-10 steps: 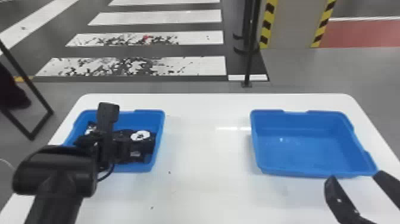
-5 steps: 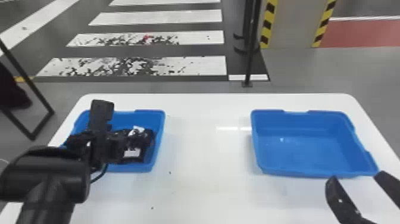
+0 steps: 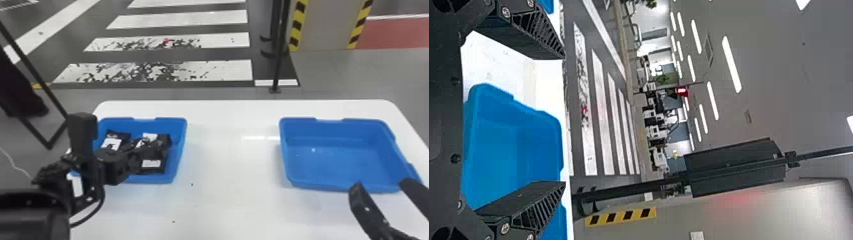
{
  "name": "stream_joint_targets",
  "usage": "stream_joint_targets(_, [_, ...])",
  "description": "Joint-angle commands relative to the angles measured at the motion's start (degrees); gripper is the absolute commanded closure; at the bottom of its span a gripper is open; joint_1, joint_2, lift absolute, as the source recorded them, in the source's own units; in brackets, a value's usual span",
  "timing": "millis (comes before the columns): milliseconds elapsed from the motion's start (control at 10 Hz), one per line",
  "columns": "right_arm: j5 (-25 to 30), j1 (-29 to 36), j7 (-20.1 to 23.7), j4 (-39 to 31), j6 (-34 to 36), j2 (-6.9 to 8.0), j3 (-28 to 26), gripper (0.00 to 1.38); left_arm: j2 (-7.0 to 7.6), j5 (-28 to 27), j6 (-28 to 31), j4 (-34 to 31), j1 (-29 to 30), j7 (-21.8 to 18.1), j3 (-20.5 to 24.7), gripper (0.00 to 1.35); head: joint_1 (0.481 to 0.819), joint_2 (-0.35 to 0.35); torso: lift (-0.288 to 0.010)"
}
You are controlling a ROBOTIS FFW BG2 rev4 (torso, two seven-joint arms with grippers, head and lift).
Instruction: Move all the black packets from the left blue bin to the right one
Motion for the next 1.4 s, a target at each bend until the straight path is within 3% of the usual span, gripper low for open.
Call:
stream_joint_targets(0, [-3.83, -2.04, -0.01, 1.04, -0.02, -1.72, 2.85, 0.13, -1.02, 6.12, -2.71, -2.30, 3.49, -0.68, -0.23, 1.16, 0.695, 0.112, -0.140])
stream_joint_targets(300, [-8.29, -7.52, 4.30, 4.83, 3.78, -2.16, 4.79, 0.13, -1.29, 16.86, -6.37, -2.58, 5.17, -1.91, -4.69, 1.16, 0.695, 0.048, -0.140])
stream_joint_targets(600, [-12.63, -12.87, 8.52, 7.93, 9.97, -2.24, 6.50, 0.13, -1.02, 22.00, -6.23, -2.44, 4.61, -1.91, -9.60, 1.16, 0.695, 0.004, -0.140])
stream_joint_targets(900, [-15.94, -16.52, 10.54, 8.77, 15.59, -2.86, 7.99, 0.13, -0.85, 24.29, -6.23, -2.16, 4.19, -1.91, -15.09, 1.16, 0.695, -0.032, -0.140])
stream_joint_targets(1300, [-18.68, -18.07, 10.72, 8.63, 20.23, -3.30, 10.16, 0.13, -0.67, 25.43, -6.09, -2.02, 3.49, -1.83, -17.14, 1.16, 0.695, -0.045, -0.140])
